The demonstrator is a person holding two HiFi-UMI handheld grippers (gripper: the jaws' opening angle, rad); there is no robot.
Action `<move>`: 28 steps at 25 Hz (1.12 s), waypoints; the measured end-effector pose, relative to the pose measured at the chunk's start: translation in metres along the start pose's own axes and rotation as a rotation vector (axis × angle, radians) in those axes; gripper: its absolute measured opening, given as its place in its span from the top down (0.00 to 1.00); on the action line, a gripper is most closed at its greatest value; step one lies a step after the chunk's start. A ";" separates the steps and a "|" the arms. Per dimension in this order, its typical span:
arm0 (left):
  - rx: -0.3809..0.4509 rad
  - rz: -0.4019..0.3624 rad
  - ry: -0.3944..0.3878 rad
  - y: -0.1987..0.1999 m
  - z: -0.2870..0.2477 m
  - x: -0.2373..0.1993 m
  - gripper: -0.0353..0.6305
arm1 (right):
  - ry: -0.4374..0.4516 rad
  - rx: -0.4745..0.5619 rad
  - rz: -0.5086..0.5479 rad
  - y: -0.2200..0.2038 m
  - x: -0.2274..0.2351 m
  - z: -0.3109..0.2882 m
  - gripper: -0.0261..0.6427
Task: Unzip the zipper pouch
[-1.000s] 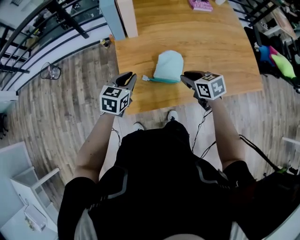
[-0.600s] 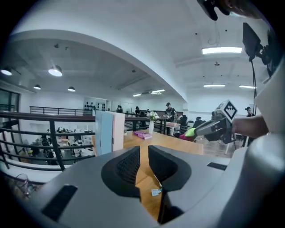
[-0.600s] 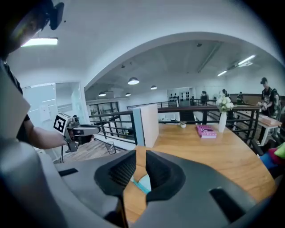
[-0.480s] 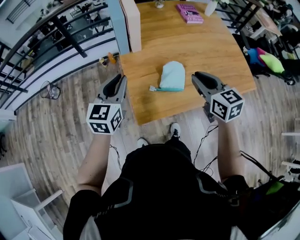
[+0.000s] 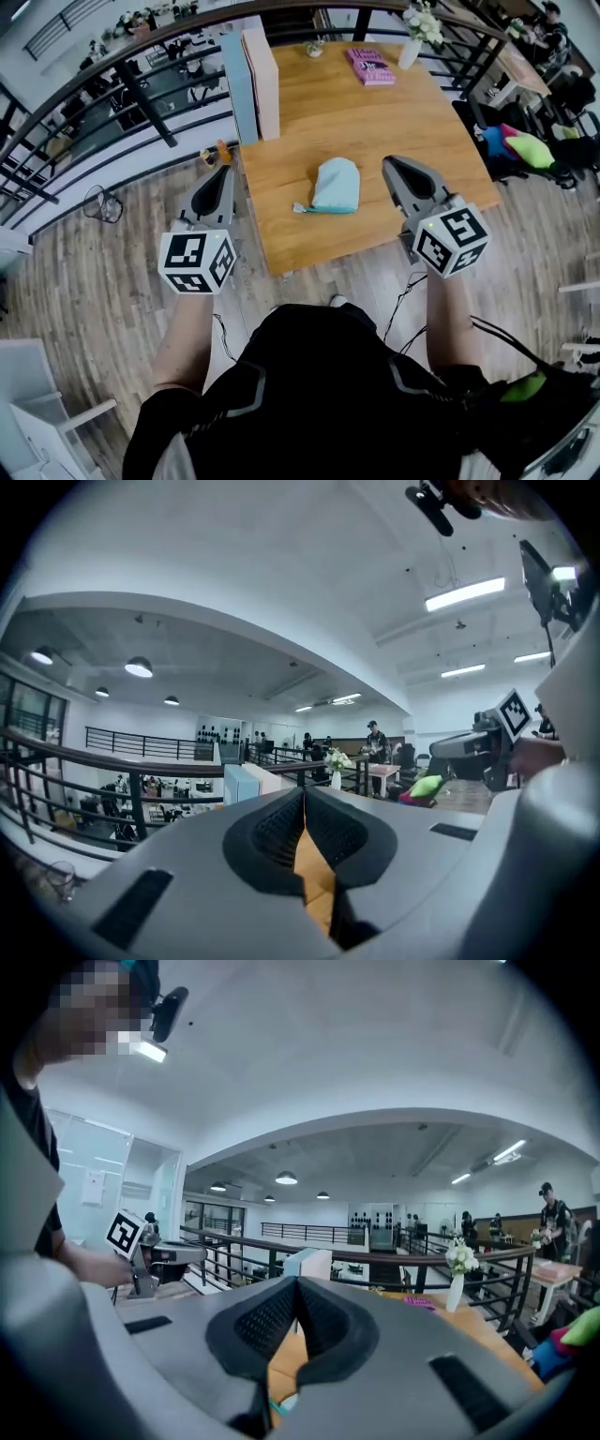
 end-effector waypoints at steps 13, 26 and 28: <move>0.026 0.025 0.116 0.032 0.020 0.025 0.90 | -0.004 0.030 0.051 0.018 0.016 0.015 0.95; 0.019 0.038 0.159 0.031 0.012 0.030 0.90 | 0.033 0.044 0.079 0.025 0.018 0.006 0.95; 0.019 0.027 0.164 0.034 0.011 0.030 0.90 | 0.025 0.048 0.079 0.028 0.023 0.004 0.95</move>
Point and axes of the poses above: the fingertips, and each gripper's own axes: z backward along the fingers, x to its right, y out of its top, the point moved 8 cm from there along z, backward along the fingers, and after that the axes turned 8 degrees about -z, right-handed, at the moved point
